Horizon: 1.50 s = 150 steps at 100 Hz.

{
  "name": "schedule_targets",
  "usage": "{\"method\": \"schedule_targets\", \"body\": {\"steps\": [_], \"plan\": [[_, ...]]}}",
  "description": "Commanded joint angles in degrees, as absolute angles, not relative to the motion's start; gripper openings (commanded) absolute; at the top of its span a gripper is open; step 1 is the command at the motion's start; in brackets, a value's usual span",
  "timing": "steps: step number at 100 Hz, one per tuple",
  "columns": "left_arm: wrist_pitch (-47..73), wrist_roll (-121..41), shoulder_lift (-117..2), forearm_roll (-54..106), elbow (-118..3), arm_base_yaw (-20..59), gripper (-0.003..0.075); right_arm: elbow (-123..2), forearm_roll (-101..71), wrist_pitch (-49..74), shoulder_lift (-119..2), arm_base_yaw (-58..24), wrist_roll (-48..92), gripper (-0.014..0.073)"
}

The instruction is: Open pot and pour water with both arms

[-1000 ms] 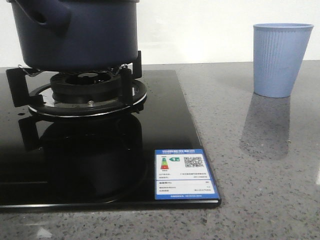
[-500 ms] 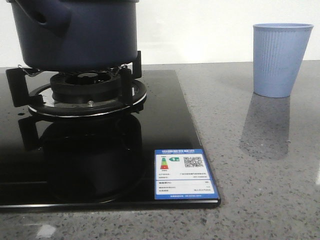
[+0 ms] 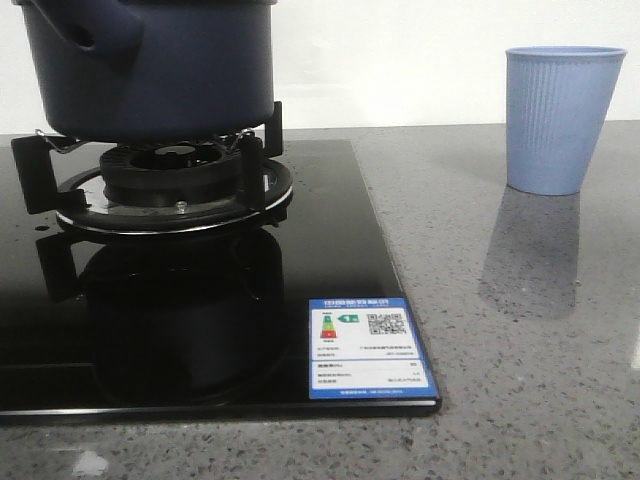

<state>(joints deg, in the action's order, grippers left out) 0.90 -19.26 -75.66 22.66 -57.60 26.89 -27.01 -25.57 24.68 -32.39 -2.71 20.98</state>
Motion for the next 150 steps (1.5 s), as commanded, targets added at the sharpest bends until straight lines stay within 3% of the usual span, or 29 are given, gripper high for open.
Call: {"method": "schedule_targets", "body": {"steps": [1,29,70,93,150], "plan": [[-5.6,-19.2,-72.0,22.6,-59.8,26.9,0.0359,-28.3,-27.3,19.6,-34.9,-3.0,21.8,0.0622],[-8.1,-19.2,-68.6,22.6,-59.8,25.7,0.0359,-27.7,-29.2,8.3,-43.2,-3.8,21.8,0.0622],[-11.4,-19.3,-66.3,19.8,-59.9,24.4,0.0359,-27.8,-29.3,-14.8,-59.5,-15.9,21.8,0.0612],[-10.6,-19.3,-65.6,20.1,-59.9,21.1,0.0359,-27.9,-29.1,-26.6,-68.2,-17.4,21.7,0.0612],[-11.1,-19.3,-65.3,20.1,-59.9,20.0,0.0359,-37.6,-26.9,-32.3,-83.0,-17.4,21.1,0.0612]]}}
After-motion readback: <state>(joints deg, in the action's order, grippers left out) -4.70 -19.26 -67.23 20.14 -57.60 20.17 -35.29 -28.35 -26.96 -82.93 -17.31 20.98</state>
